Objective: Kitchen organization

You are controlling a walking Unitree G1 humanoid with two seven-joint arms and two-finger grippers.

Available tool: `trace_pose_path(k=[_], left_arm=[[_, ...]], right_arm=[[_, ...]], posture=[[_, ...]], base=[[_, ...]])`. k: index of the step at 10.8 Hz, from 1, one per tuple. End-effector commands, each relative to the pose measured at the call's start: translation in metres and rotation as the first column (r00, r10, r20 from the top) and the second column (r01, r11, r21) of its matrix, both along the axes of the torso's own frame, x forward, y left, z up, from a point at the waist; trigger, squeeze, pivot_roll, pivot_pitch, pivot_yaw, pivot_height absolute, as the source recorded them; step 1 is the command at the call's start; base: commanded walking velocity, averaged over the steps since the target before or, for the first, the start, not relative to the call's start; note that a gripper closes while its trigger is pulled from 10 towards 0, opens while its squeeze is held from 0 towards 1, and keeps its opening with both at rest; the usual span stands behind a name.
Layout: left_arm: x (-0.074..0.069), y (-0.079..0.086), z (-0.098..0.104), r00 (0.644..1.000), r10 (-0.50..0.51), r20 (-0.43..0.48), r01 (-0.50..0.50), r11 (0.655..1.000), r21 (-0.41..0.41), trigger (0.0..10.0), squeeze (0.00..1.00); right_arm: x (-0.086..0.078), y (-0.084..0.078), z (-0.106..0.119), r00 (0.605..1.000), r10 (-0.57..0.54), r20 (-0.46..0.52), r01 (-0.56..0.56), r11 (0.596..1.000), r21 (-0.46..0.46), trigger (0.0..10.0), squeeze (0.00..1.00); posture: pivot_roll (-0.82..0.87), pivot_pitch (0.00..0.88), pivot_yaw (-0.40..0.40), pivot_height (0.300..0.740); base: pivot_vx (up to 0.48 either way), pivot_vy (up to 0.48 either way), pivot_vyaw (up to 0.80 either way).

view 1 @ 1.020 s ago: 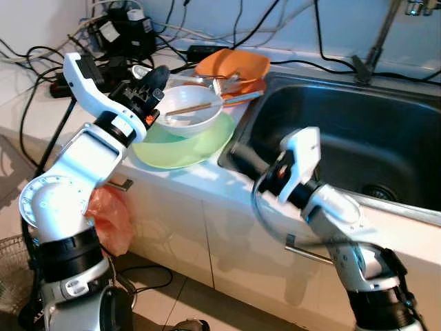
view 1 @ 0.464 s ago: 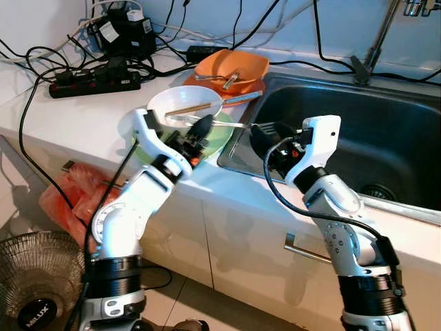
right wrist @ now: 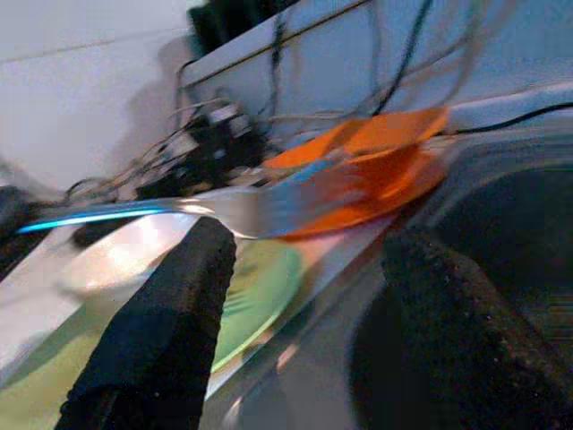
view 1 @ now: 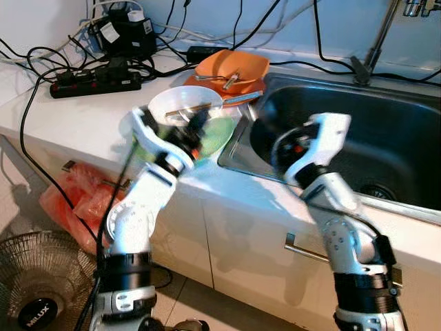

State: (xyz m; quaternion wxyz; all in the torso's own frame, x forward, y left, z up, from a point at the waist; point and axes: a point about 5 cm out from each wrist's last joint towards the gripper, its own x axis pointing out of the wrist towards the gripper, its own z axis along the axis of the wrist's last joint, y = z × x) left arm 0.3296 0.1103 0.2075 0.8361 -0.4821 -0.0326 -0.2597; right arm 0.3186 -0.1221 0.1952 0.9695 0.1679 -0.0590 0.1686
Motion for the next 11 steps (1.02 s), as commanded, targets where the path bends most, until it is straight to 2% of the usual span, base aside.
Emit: trace_pose_path(k=[1, 3, 4, 5, 7, 11], left_arm=[[0.002, 0.001, 0.002, 1.000, 0.012, 0.014, -0.012, 1.000, -0.002, 0.0, 0.00], [0.001, -0.002, 0.000, 1.000, -0.001, 0.011, 0.001, 1.000, -0.021, 0.0, 0.00], [-0.001, -0.011, -0.003, 0.999, -0.052, 0.000, 0.052, 0.998, -0.020, 0.0, 0.00], [-0.002, -0.019, -0.005, 0.997, -0.074, -0.004, 0.073, 0.997, -0.020, 0.0, 0.00], [0.000, -0.024, -0.007, 0.996, -0.085, -0.013, 0.085, 0.996, -0.033, 0.0, 0.00], [0.004, -0.029, -0.011, 0.993, -0.110, -0.039, 0.106, 0.991, -0.083, 0.0, 0.00]], right_arm=[[0.005, -0.006, 0.005, 0.998, -0.068, 0.010, 0.068, 0.998, 0.011, 10.0, 0.00], [0.009, -0.009, 0.001, 0.994, -0.102, -0.041, 0.105, 0.991, 0.078, 10.0, 0.00], [0.009, -0.006, 0.002, 0.995, -0.076, -0.061, 0.083, 0.988, 0.132, 10.0, 0.00], [0.010, -0.003, 0.002, 0.995, -0.044, -0.093, 0.065, 0.972, 0.224, 10.0, 0.00], [0.010, 0.001, 0.003, 0.992, 0.011, -0.124, 0.032, 0.941, 0.338, 10.0, 0.00], [0.009, 0.009, 0.005, 0.990, 0.069, -0.127, -0.016, 0.925, 0.379, 10.0, 0.00]], posture=[[0.06, 0.029, 0.094, 0.740], [0.06, 0.031, 0.093, 0.740], [0.05, 0.031, 0.094, 0.740], [0.05, 0.033, 0.096, 0.740], [0.05, 0.032, 0.098, 0.740], [0.05, 0.031, 0.100, 0.740]], base=[[0.000, 0.000, 0.00], [0.000, 0.000, 0.00], [0.000, 0.000, 0.00], [0.000, 0.000, 0.00], [0.000, 0.000, 0.00], [0.000, 0.000, 0.00]])
